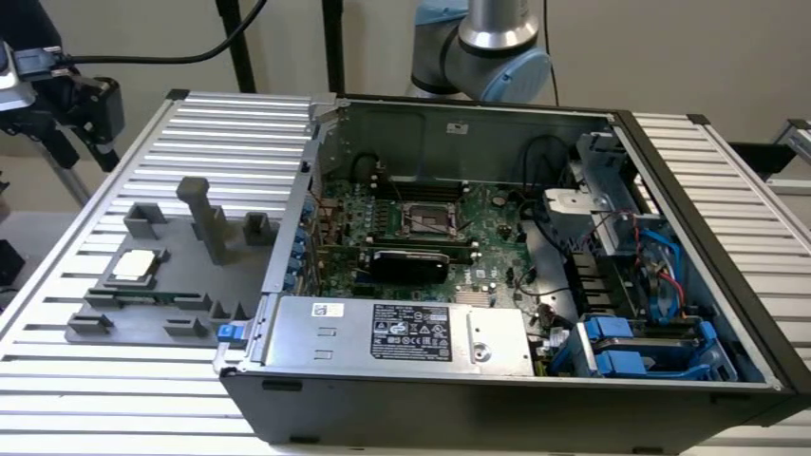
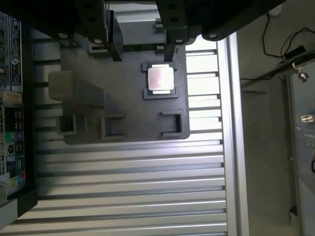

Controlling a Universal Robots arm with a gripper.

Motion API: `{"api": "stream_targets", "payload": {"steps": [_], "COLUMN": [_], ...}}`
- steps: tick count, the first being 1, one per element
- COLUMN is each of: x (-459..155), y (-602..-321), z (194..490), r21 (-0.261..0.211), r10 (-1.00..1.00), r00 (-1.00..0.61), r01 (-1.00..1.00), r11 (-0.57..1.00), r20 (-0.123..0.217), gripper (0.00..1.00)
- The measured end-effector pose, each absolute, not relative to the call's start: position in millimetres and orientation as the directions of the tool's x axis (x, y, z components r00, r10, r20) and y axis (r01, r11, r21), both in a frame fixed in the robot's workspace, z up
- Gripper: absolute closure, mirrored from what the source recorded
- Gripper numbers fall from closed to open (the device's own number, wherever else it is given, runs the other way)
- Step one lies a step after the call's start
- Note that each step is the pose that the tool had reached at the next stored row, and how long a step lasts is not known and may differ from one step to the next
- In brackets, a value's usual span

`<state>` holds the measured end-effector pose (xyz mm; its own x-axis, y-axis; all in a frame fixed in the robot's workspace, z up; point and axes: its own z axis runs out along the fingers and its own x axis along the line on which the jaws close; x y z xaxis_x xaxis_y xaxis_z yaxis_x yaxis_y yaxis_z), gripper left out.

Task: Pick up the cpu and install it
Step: 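Pick up the cpu and move it towards the insertion slot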

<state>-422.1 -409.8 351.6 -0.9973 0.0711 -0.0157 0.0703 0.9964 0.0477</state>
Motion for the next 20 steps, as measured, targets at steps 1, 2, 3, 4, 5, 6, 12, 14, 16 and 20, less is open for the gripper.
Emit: {"api": "stream_targets", "payload": {"steps": [1, 2, 3, 4, 5, 6, 12, 14, 16, 20], "x": [-422, -422, -422, -422, -422, -422, -422, -422, -422, -423], "y": [-410, -410, -410, -410, -410, -410, -410, -410, -410, -410], "z": [352, 352, 351, 351, 349, 348, 337, 334, 330, 323], "r21": [0.048, 0.048, 0.048, 0.048, 0.048, 0.048, 0.047, 0.047, 0.047, 0.047], "r10": [0.071, 0.071, 0.071, 0.071, 0.071, 0.07, 0.062, 0.061, 0.061, 0.061], "r00": [-0.997, -0.997, -0.997, -0.997, -0.997, -0.997, -0.998, -0.998, -0.998, -0.998], "r01": [0.07, 0.07, 0.07, 0.07, 0.07, 0.069, 0.062, 0.061, 0.061, 0.061], "r11": [0.996, 0.996, 0.996, 0.996, 0.996, 0.996, 0.997, 0.997, 0.997, 0.997], "r20": [-0.016, -0.016, -0.016, -0.015, -0.015, -0.013, -0.007, -0.007, -0.007, -0.007], "gripper": [0.47, 0.47, 0.41, 0.35, 0.35, 0.35, 0.35, 0.35, 0.35, 0.35]}}
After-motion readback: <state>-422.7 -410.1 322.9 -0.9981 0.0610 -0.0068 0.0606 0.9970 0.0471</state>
